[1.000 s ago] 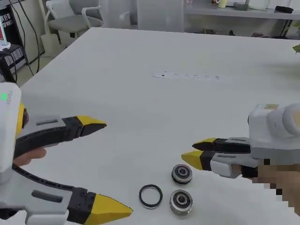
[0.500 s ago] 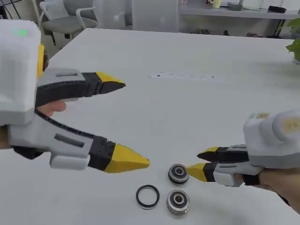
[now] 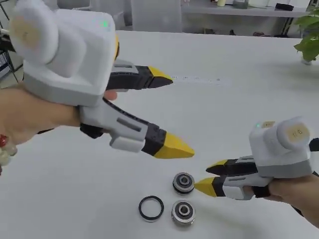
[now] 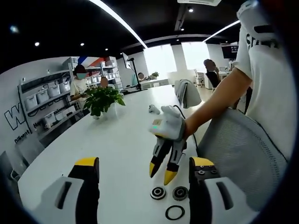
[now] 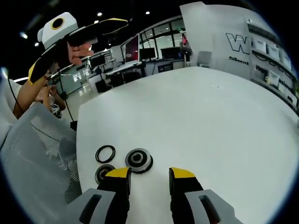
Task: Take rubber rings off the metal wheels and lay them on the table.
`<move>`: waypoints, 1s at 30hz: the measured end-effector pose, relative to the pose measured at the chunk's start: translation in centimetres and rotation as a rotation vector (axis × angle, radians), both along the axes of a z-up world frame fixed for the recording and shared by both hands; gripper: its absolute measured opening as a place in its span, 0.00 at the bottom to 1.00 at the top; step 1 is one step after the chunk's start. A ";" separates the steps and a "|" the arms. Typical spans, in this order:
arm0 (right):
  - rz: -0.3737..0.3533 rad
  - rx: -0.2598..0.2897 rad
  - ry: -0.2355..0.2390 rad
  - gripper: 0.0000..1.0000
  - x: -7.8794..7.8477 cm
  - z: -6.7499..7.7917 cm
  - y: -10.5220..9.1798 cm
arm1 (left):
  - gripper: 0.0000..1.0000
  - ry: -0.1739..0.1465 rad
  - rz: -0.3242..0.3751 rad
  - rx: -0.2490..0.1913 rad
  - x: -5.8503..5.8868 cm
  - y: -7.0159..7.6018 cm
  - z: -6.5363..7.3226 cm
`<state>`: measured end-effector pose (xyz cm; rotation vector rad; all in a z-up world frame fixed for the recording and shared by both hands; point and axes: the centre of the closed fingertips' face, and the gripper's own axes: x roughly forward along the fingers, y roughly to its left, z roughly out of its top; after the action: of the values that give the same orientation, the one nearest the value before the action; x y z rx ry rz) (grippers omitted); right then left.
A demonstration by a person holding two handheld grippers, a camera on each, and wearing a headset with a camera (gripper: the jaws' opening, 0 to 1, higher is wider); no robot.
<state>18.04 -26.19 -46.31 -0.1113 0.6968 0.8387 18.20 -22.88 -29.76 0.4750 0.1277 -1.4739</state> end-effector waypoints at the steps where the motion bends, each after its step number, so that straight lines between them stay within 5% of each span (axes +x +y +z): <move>1: 0.002 0.000 0.001 0.30 0.0 0.0 0.0 | 0.75 0.004 0.001 -0.001 0.2 -0.2 -0.2; 11: 0.050 -0.035 0.020 0.30 -0.9 -1.2 0.8 | 0.67 0.056 0.053 0.048 1.8 -1.2 -5.6; 17: 0.068 -0.052 0.026 0.30 -1.2 -1.6 1.1 | 0.59 0.083 0.088 0.021 2.2 -0.8 -7.7; 22: 0.066 -0.067 0.024 0.29 -1.1 -1.9 1.1 | 0.50 0.146 0.116 -0.001 2.4 -0.6 -9.5; 30: 0.042 -0.046 0.017 0.27 -0.8 -1.8 1.1 | 0.36 0.154 0.108 0.054 1.7 -1.0 -12.9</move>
<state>17.27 -25.13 -48.08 -0.1609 0.7322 0.8653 19.93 -23.91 -42.66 0.3913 0.3113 -1.4032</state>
